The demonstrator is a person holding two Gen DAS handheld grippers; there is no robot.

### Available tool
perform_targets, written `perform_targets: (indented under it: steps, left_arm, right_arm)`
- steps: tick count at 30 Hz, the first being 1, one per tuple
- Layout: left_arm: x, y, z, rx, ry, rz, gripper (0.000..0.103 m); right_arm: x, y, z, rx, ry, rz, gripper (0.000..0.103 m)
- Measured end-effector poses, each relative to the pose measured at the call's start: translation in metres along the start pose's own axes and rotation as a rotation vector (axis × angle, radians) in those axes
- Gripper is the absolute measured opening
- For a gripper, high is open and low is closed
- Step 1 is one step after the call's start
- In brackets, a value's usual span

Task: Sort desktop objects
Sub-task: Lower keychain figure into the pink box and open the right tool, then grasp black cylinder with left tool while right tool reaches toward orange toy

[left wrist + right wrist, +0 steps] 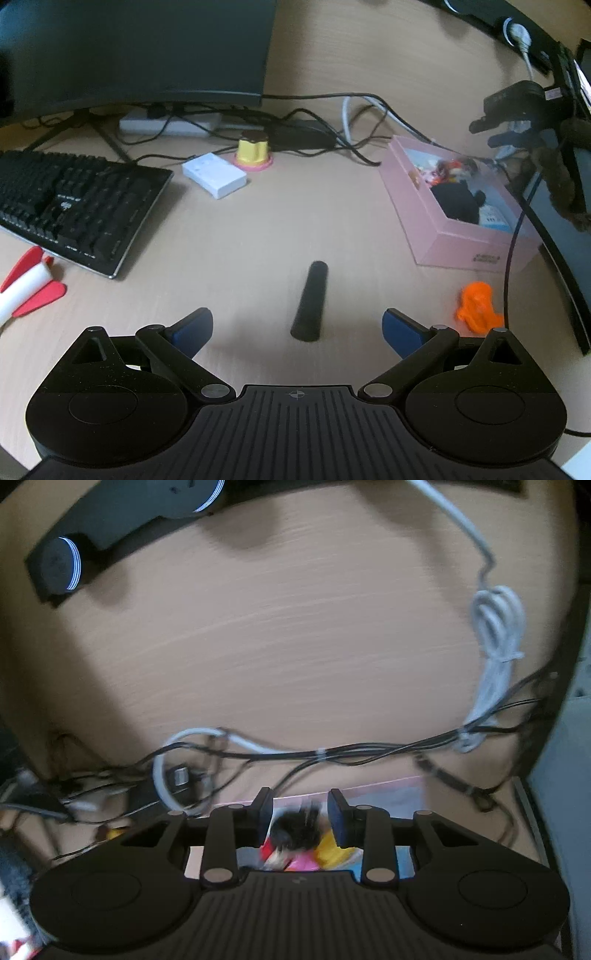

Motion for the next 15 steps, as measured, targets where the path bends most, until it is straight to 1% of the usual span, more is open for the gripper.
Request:
perform_targets:
  steps: [2,6,7,8,9,12,15]
  left_arm:
    - [-0.001,0.003,-0.001,-0.002,-0.008,0.002,0.101]
    - [-0.001,0.007,-0.006,0.008,-0.025,-0.002,0.101]
    - [-0.001,0.009,-0.008,0.016,-0.024,-0.002,0.101]
    - [0.000,0.010,-0.012,0.027,-0.027,0.000,0.101]
    - [0.002,0.012,-0.015,0.036,-0.030,0.003,0.101]
    - [0.009,0.019,-0.028,0.074,-0.036,0.014,0.101]
    - [0.014,0.026,-0.041,0.106,-0.044,0.009,0.101]
  right_arm:
    - [-0.009,0.009,-0.008,0.011,0.010,-0.010,0.041]
    - [-0.040,0.039,-0.031,0.015,0.031,-0.049,0.043]
    - [-0.049,0.050,-0.040,0.019,0.036,-0.060,0.046]
    - [-0.057,0.059,-0.048,0.021,0.043,-0.067,0.052]
    - [-0.065,0.070,-0.055,0.021,0.050,-0.072,0.055]
    - [-0.083,0.104,-0.066,-0.028,0.088,-0.081,0.063]
    - [-0.092,0.139,-0.059,-0.134,0.149,-0.101,0.074]
Point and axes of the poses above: each gripper's, at about its wrist camera, not at the fingertips, and x roughly the way its jaws point, z to its left, y to its underside, the point moved 5 cm from there along x, roughly the way its jaws point, and after that the axes turned 14 degrees about z, right-handed, at the moved point
